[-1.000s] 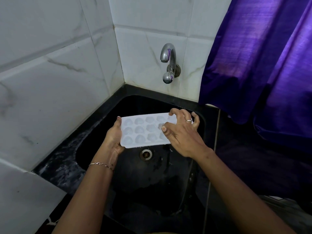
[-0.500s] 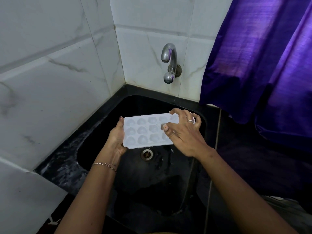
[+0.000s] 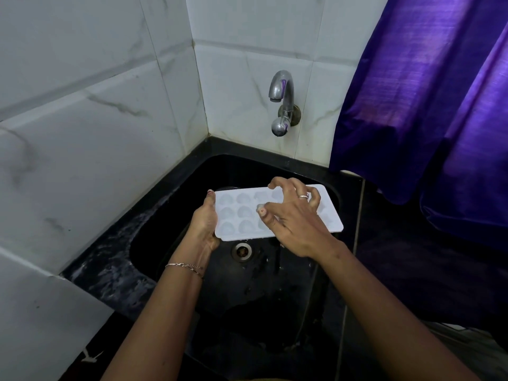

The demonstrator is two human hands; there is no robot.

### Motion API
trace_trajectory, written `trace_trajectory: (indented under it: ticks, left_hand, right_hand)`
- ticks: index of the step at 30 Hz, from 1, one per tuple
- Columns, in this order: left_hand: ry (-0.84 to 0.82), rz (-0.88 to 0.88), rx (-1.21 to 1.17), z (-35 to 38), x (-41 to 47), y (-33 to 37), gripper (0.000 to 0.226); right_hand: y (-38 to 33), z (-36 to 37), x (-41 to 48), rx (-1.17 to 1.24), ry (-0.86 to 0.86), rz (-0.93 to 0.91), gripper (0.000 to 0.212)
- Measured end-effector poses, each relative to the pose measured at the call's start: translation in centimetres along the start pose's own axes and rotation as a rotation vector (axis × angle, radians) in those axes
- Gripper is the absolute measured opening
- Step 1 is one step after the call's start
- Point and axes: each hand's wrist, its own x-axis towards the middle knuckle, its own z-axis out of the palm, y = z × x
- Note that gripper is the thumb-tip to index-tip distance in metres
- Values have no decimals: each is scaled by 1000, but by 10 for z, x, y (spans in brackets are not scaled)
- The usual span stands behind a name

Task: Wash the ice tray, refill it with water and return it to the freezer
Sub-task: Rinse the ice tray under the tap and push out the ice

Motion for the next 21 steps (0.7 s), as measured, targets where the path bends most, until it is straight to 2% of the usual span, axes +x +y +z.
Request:
trace_trajectory:
  ticks: [5,12,17,21]
  left_hand:
    - [-13,9,16,-2,2,-1,46]
    - [-26,-8,17,0,-1,-1,47]
    - [-55,10,27,-2,0,2,48]
    - [-54,29,51,1,-3,4,47]
  right_hand:
    - [-1,3,-1,-28,28,73,83]
    - [1,0,-1,-7,-25,16,78]
    - [-1,-1,-4,-20,16,45,81]
    - [-9,-7,-2,82,38,0,67]
